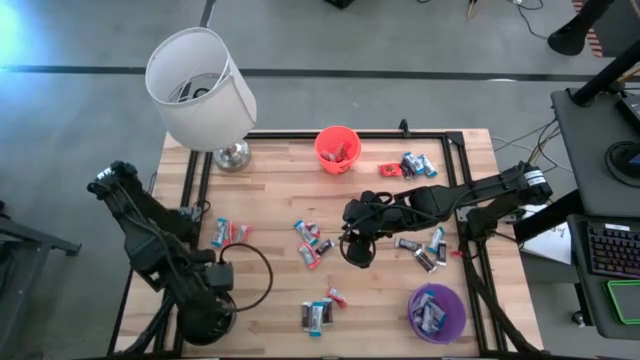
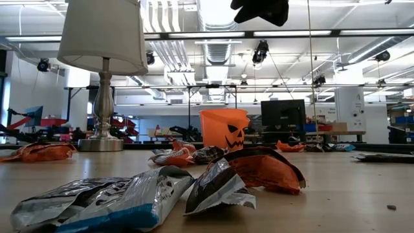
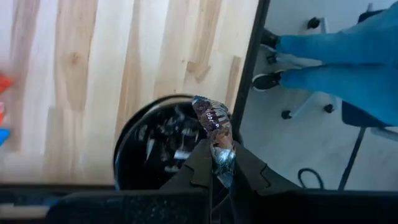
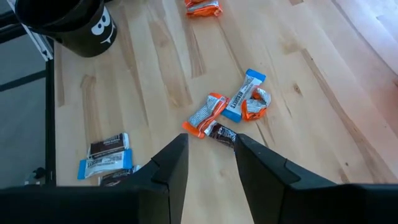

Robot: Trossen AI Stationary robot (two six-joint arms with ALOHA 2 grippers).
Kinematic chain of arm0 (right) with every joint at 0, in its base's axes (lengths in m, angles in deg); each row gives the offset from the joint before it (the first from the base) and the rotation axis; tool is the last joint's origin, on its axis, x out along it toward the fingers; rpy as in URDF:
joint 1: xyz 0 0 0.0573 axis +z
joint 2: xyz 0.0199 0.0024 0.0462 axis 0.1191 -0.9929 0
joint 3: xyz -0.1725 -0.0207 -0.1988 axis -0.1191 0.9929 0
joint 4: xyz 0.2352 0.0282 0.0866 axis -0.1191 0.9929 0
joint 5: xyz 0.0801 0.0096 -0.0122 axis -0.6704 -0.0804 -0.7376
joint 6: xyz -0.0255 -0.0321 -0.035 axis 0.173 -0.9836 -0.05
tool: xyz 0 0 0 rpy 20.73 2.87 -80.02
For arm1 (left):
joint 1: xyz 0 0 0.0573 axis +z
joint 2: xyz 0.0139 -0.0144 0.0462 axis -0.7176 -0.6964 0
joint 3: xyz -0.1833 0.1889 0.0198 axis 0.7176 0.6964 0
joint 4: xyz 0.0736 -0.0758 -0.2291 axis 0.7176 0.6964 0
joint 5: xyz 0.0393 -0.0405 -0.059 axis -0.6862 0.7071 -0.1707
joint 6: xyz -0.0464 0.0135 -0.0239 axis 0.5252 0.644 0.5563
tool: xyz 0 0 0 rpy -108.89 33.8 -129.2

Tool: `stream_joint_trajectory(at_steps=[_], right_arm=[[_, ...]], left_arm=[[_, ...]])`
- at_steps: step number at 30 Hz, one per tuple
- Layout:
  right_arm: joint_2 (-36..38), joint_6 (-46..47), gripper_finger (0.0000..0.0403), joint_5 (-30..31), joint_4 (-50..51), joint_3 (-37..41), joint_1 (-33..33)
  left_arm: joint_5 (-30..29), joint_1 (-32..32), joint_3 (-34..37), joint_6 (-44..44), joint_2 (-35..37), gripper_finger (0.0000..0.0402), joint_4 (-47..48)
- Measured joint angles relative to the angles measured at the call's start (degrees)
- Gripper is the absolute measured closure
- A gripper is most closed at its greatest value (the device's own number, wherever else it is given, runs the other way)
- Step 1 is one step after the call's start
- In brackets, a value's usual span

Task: Organize candy in baskets
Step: Put the brown chocolate into the black bucket, then put the orange chocolate into the orange bucket

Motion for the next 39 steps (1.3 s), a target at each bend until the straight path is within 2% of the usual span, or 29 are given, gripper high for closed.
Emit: stream_joint_trajectory(at_steps=[7, 15, 20, 26, 33, 39], right_arm=[[0.00, -0.14, 0.0264, 0.04, 0.18, 0.00, 0.00], [0.00, -0.22, 0.0248, 0.41, 0.88, 0.02, 0.00], [0.00, -0.17, 0.0251, 0.42, 5.19, 0.07, -0.02], [-0.01, 0.83, 0.0254, -0.08, 6.74, 1.52, 0.13], [-2.17, 5.63, 0.0250, -2.67, 2.47, 5.38, 0.81], [-7.32, 9.59, 0.0257, -3.64, -0.03, 6.29, 3.71]], left_arm=[[0.30, -2.56, 1.54, 1.12, -0.08, 0.0392, 2.97], [2.64, -2.67, 2.96, 2.96, -0.22, 0.0313, 3.02], [1.49, -2.64, 2.96, 4.76, -0.22, 0.0275, 3.03], [-5.25, -2.59, 2.96, 8.27, -0.22, 0.0268, 3.86], [-21.48, -1.32, 2.94, 8.88, -0.22, 0.0268, 6.25], [-30.17, 1.07, 2.94, 7.04, -0.22, 0.0267, 7.82]])
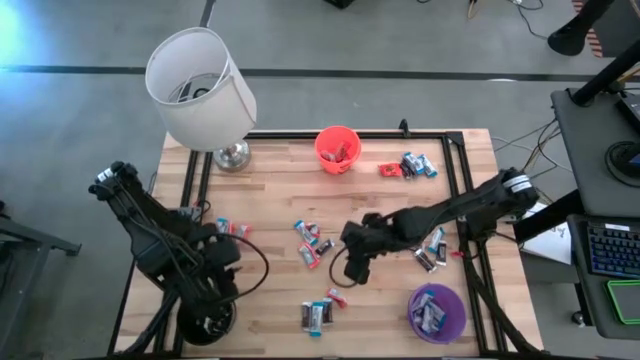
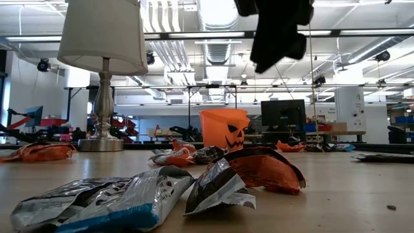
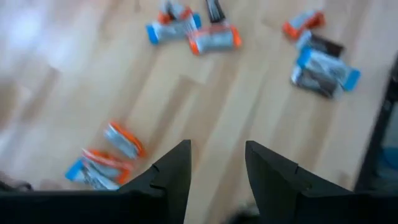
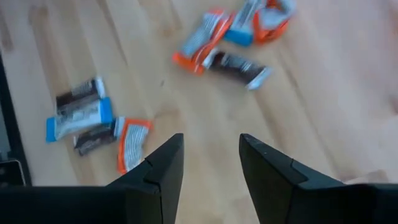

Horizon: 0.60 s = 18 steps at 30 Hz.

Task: Organize candy in baskets
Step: Put the orange chocolate into the orange bucket

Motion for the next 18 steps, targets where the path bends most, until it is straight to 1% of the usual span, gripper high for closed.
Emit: stream_joint_trajectory(at_steps=[4, 7, 14, 18], right_arm=[[-4.52, 1.26, 0.0254, -0.93, -2.21, -0.70, 2.54], [-7.33, 2.06, 0.0247, -0.93, -2.76, -1.42, 4.37], [-11.25, 5.53, 0.0224, -2.39, -3.85, -3.05, 7.22], [-12.32, 7.45, 0.0218, -2.46, -8.26, -3.25, 8.37]], left_arm=[[-6.61, 1.51, -0.02, -0.87, 0.00, 0.0267, 0.45], [-8.59, 2.56, -0.02, -1.94, 0.00, 0.0267, 1.09], [-8.99, 3.98, -0.02, -4.81, 0.00, 0.0267, 1.39], [-9.06, 4.04, -0.02, -5.43, 0.00, 0.0267, 1.41]])
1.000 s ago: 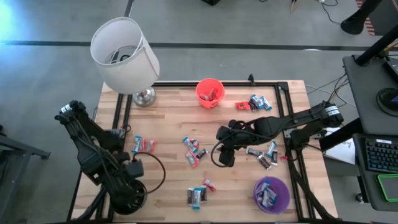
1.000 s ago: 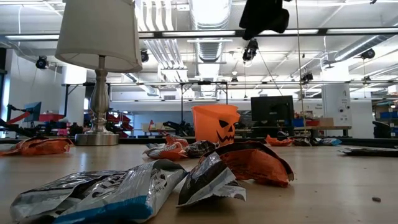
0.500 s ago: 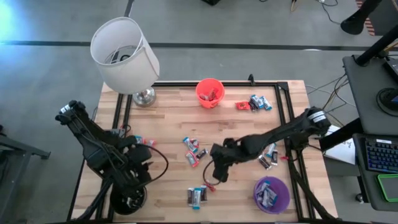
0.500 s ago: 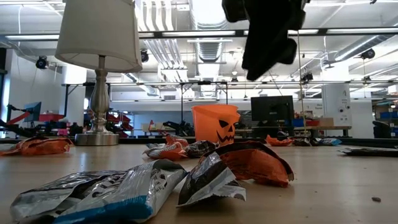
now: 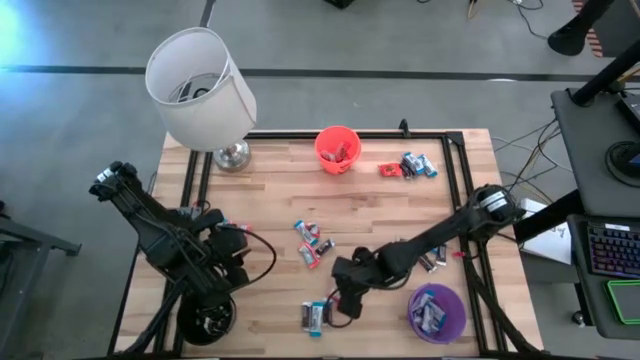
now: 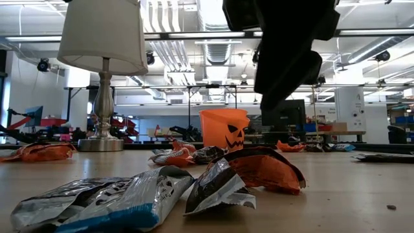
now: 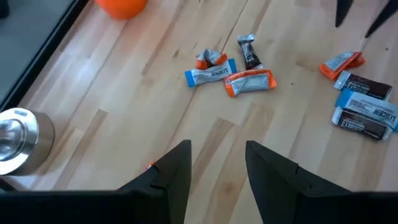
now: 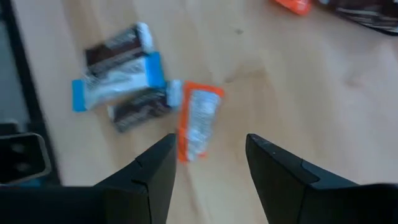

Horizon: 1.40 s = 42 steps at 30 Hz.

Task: Organize candy in baskets
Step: Put the orange chocolate into the orange bucket

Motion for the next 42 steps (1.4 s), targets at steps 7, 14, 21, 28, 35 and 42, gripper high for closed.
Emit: stream_joint_trajectory(at_steps=[7, 14, 21, 28, 35, 42], right_arm=[[-2.54, 1.06, 0.0220, 0.02, -6.23, -0.02, 1.76], [-4.40, 2.85, 0.0220, 0.47, -7.04, -0.01, 2.34], [-7.63, 4.50, 0.0219, 0.48, -6.79, 0.09, 2.46], [-9.69, 4.78, 0.0221, 0.50, -6.79, 0.07, 2.46], [-9.97, 4.85, 0.0275, 0.61, -6.37, 0.09, 2.43], [-9.56, 4.79, 0.0367, 0.42, -6.14, 0.09, 2.41]], left_arm=[[-2.65, 0.02, 0.00, -0.56, 0.00, 0.0267, 0.00], [-2.74, 0.02, 0.00, -2.36, 0.00, 0.0267, 0.08], [-2.73, 0.02, 0.00, -3.69, 0.00, 0.0267, 0.13], [-2.72, 0.02, 0.00, -5.03, 0.00, 0.0267, 0.13], [-2.72, 0.02, 0.00, -5.58, 0.00, 0.0267, 0.13], [-2.72, 0.02, 0.00, -6.51, 0.00, 0.0267, 0.13]])
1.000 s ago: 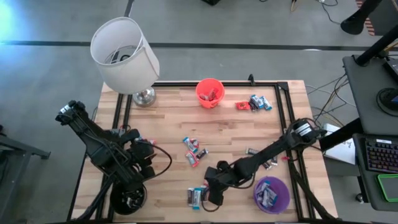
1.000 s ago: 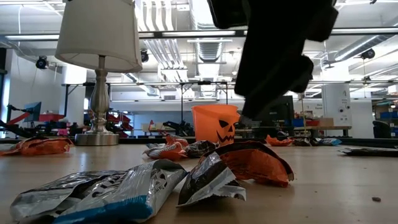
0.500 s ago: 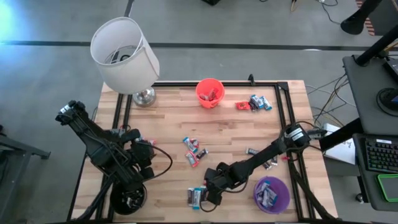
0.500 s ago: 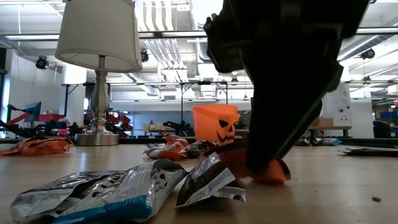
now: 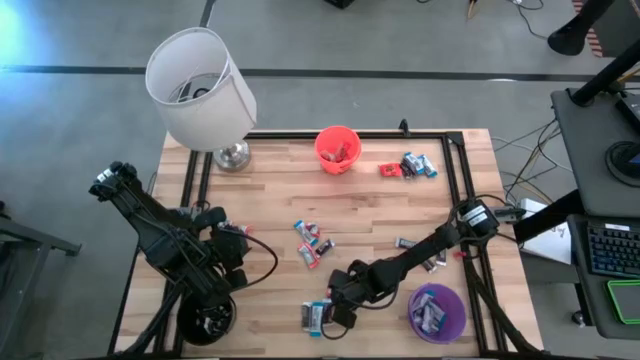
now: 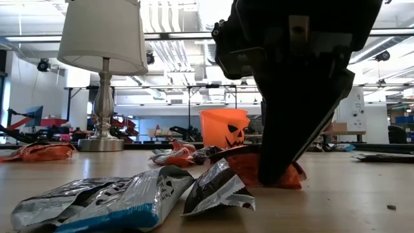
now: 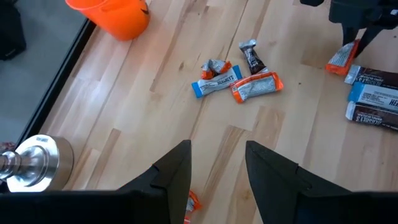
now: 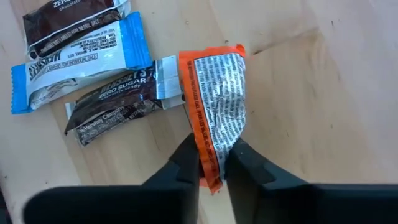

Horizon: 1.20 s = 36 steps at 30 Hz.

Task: Organize candy in baskets
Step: Put the orange chocolate into the orange bucket

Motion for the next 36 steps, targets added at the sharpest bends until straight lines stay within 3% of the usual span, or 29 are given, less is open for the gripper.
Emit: stream_joint_trajectory(at_steps=[3, 14, 22, 36], right_arm=[[0.30, 0.49, 0.0383, -0.40, -0.06, 0.00, 0.02], [3.98, 2.48, 0.0385, -0.32, 4.55, -1.86, 0.02], [10.37, 1.82, 0.0385, 5.50, 15.20, -4.02, -2.37], [20.11, -16.92, 0.0385, 6.09, 20.11, -4.02, -17.67]], left_arm=[[0.00, 0.00, 0.00, -0.28, 0.00, 0.0267, 0.00], [0.00, 0.01, 0.00, -3.23, 0.00, 0.0267, 0.25], [-1.59, 0.09, 0.00, -2.02, 0.00, 0.0267, 0.42], [-3.17, 7.26, 0.00, 4.92, 0.00, 0.0267, 1.05]])
